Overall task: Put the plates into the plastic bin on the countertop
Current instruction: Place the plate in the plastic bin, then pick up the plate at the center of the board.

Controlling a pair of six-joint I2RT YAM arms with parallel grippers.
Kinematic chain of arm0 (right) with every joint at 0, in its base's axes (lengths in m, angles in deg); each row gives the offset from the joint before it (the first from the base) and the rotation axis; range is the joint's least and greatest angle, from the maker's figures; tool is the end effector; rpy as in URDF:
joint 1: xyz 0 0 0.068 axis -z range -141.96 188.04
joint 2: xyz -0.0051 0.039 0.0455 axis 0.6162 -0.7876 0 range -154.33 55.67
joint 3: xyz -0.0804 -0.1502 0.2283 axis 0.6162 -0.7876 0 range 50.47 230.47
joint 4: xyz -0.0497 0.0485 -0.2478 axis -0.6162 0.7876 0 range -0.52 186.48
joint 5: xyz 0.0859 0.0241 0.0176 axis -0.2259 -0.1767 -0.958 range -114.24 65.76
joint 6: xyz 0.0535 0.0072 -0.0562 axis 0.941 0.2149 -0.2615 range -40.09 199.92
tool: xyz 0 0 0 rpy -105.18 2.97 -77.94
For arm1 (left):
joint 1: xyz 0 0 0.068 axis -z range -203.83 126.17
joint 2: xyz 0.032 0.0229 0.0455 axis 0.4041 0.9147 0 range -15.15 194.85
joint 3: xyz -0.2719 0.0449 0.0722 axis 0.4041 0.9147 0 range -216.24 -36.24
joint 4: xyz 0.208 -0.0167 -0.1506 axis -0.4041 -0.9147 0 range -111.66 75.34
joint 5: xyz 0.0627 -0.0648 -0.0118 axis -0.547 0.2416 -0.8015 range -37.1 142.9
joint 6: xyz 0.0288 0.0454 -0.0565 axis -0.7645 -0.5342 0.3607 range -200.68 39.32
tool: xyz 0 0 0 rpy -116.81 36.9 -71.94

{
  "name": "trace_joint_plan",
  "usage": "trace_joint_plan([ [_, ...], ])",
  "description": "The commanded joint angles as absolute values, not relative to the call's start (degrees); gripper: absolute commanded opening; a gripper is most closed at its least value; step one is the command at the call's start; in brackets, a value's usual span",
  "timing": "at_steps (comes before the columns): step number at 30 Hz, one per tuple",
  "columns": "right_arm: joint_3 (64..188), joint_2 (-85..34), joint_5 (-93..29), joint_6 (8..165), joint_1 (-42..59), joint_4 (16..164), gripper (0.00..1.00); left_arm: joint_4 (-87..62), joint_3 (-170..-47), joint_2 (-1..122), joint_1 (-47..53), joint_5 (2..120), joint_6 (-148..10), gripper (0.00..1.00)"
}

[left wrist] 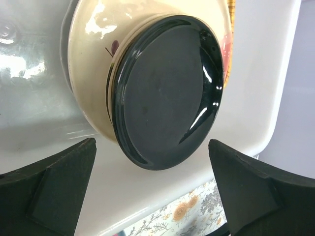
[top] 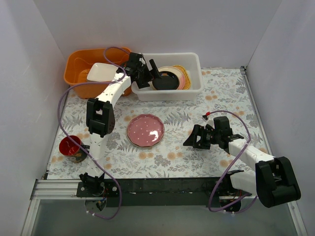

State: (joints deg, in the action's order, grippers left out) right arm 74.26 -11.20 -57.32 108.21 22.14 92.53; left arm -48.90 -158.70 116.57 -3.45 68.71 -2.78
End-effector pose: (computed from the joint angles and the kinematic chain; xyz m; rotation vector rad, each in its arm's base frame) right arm 0.1998 0.0947 0.1537 -0.0266 2.4606 1.0424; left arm 0.5104 -0.2091 0.2453 -1.1148 2.3536 -1.0811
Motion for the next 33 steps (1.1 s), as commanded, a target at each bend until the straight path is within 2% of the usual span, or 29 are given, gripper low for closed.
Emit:
trace_joint_plan([
  [1, 75.7, -9.5, -57.1, 107.7, 21.8, 93.2, 0.88, -48.0, -158.8, 107.9, -3.3, 68.7, -3.6, 0.98],
  [7, 75.2, -7.3, -56.8, 108.0, 21.8, 94.1, 0.88, -48.7, -158.1, 103.6, -3.3, 68.5, -3.8, 0.98],
  [13, 75.8, -5.2, -56.8, 108.0, 21.9, 96.2, 0.88, -48.8, -151.0, 96.1, -3.2, 69.0, -4.0, 0.98],
  [20, 76.0, -2.7, -56.3, 107.6, 21.8, 98.7, 0.88, -47.9, -137.2, 83.5, -2.9, 68.3, -3.9, 0.98],
  [26, 76.0, -1.4, -56.6, 108.0, 21.7, 99.3, 0.88, -45.3, -120.1, 69.5, -2.9, 65.2, -2.2, 0.98],
  [33, 75.3, -0.2, -56.2, 107.4, 21.7, 100.6, 0.88, -44.9, -105.5, 59.5, -2.9, 64.6, 0.4, 0.98],
])
